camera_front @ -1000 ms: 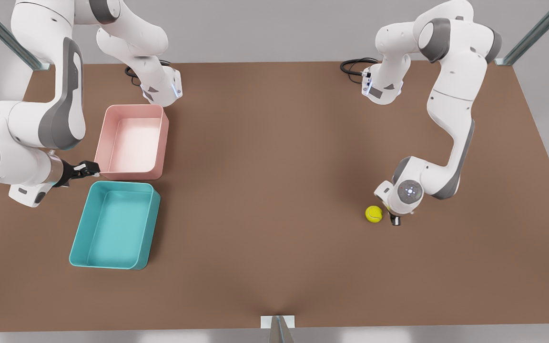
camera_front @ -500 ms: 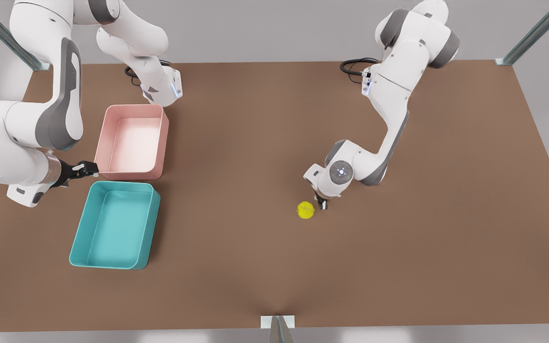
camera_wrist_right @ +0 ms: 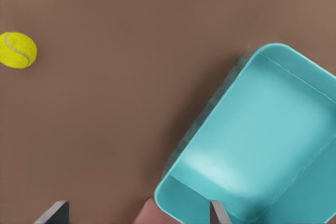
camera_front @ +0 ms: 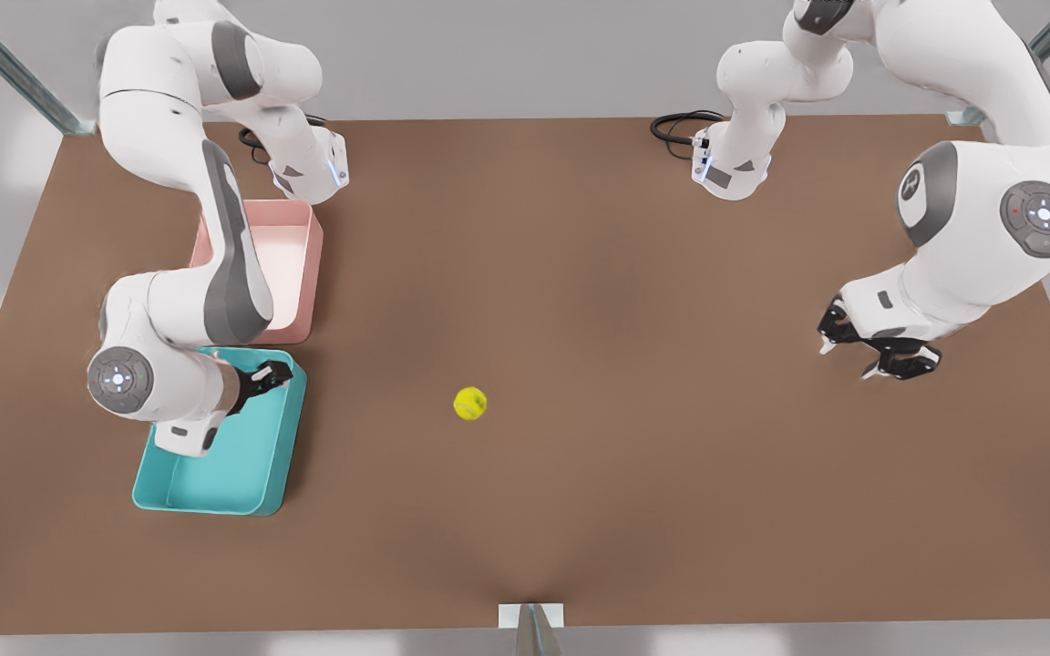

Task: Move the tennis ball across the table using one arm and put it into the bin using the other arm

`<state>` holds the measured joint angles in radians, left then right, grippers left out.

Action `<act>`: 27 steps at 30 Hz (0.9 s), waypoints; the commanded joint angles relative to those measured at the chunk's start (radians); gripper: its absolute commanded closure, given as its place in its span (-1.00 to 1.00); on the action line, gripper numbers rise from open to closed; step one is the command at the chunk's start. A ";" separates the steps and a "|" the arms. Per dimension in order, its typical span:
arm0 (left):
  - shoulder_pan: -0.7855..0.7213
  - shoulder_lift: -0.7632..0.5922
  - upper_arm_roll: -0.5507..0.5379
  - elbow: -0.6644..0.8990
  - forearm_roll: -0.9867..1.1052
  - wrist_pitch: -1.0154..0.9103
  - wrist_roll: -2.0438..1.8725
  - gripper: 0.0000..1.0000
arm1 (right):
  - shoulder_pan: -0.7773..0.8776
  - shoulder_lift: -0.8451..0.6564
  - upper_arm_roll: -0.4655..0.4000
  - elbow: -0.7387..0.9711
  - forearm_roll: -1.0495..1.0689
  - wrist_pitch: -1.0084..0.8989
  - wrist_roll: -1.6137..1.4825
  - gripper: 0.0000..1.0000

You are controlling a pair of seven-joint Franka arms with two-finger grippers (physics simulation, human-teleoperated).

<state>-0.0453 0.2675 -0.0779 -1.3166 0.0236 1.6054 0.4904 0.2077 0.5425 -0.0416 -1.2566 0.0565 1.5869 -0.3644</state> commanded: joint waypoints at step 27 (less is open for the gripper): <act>-0.005 0.006 -0.052 0.031 0.093 -0.130 -0.786 -1.00 | 0.352 0.260 -0.001 -0.161 0.003 0.755 1.119 -1.00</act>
<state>-0.0407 0.2608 -0.1379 -1.2975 0.1129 1.4815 -0.0925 0.5596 0.8055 -0.0429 -1.4145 0.0612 2.2844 0.4255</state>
